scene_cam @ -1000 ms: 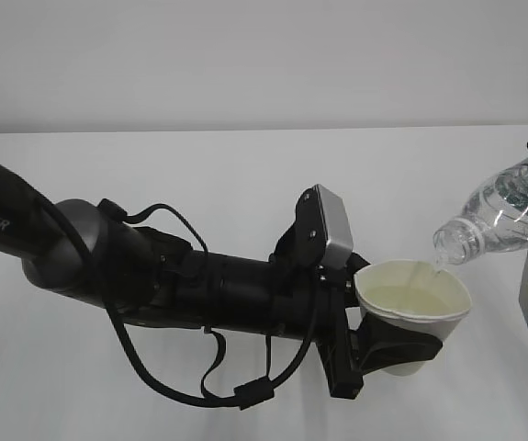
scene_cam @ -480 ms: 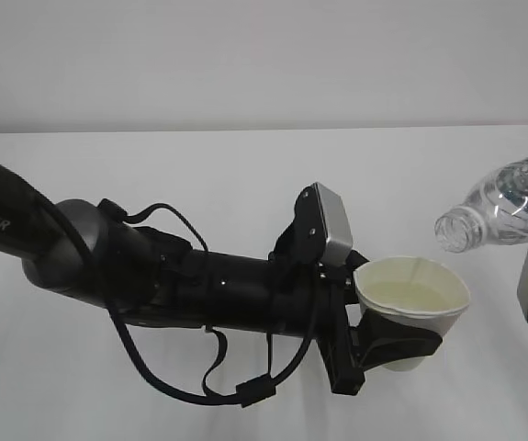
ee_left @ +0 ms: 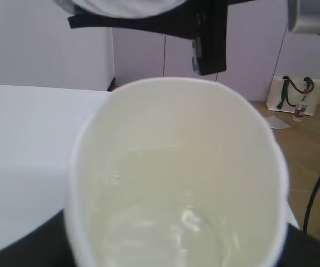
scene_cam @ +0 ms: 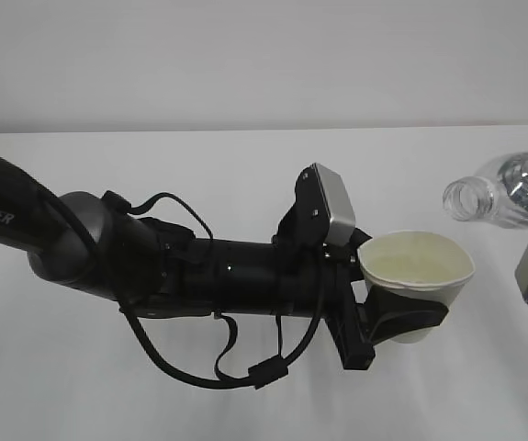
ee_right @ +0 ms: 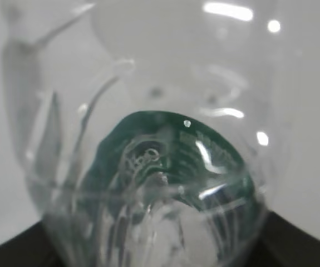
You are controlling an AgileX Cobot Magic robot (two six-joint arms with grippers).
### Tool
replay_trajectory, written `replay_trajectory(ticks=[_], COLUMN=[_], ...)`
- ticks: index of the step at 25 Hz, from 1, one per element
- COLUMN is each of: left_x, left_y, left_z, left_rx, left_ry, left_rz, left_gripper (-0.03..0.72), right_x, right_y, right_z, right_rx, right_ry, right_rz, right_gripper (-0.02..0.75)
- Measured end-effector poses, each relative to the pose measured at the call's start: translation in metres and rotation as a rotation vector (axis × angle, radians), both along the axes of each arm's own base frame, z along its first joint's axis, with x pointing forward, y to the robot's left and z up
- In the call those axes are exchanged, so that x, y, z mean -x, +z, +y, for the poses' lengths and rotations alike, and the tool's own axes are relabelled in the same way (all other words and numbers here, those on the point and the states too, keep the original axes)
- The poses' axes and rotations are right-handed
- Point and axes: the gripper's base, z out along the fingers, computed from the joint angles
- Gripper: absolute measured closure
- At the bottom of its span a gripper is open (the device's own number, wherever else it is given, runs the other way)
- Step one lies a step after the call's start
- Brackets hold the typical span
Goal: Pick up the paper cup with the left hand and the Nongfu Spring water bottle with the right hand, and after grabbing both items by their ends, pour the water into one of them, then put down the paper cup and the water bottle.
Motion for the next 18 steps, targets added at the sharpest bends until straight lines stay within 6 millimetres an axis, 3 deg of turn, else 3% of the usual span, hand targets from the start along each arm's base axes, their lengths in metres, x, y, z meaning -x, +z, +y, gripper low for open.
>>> replay_trajectory(ticks=[18], left_x=[-0.0025], left_y=[-0.0016], left_z=[0.0004], left_rx=[-0.017], left_ry=[0.028], left_rz=[0.007], left_gripper=[0.264], right_x=[-0.0006], right_y=[0.0057], right_z=[0.0004], right_rx=[-0.505], right_ry=[-0.054], right_rz=[0.022], right_gripper=[0.300])
